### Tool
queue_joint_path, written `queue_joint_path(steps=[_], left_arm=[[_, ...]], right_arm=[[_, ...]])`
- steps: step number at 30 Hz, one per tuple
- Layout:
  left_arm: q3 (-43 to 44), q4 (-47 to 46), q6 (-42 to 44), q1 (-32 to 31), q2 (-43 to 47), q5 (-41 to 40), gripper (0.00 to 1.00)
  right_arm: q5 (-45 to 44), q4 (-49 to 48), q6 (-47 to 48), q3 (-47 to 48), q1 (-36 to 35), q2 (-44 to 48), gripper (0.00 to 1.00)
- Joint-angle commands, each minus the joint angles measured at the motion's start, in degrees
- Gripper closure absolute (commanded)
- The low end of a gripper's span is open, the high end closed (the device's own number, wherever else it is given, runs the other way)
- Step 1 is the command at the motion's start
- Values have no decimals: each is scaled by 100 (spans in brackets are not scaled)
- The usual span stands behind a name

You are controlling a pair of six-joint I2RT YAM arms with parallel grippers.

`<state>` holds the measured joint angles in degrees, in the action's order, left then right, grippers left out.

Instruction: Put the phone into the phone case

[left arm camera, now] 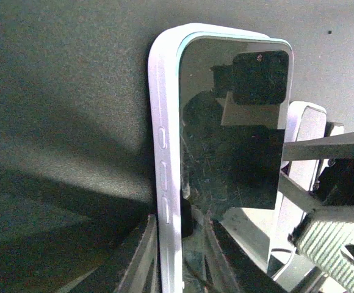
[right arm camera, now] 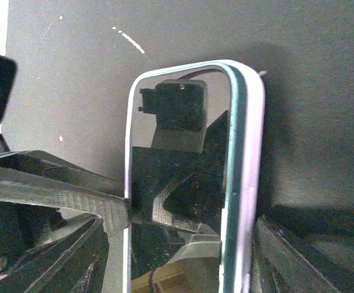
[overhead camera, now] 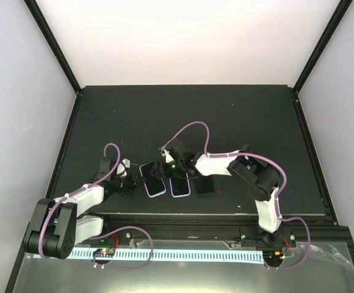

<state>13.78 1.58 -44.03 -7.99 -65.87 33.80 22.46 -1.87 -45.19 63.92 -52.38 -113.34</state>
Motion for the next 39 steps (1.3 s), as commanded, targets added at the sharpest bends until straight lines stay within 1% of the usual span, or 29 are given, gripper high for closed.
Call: queue_joint_path(steps=[1,3,7,11,17,22,27,32,37,39], left_arm=[[62,-197,29,-19,-160,91,79],[46,-220,12,-26,-163,74,81],[50,-204,34,-19,-156,71,82],[102,-119,37,-19,-93,-1,82],[160,69,100,-23,105,-189,81],[209,207,214,-20,49,-255,79],[156,214,183,-10,130,-267,78],[142,253,182,-18,219,-305,76],[173,292,208,-15,211,-293,76],[185,303,213,-18,214,-286,76]], right_arm=[[543,-377,-218,80,-11,-242,34],[834,-766,-427,-4,12,-234,36],[1426,-1673,-910,-168,98,-92,37],[1730,-2264,-1256,-272,153,55,39],[1982,-2945,-1750,-499,162,37,40],[2016,-2864,-1679,-635,161,-32,39],[2504,-2822,-1670,-491,166,-242,39],[2699,-2921,-1687,-473,156,-239,40],[2549,-2280,-1298,-341,160,-255,41],[2542,-2096,-1208,-302,162,-289,44]])
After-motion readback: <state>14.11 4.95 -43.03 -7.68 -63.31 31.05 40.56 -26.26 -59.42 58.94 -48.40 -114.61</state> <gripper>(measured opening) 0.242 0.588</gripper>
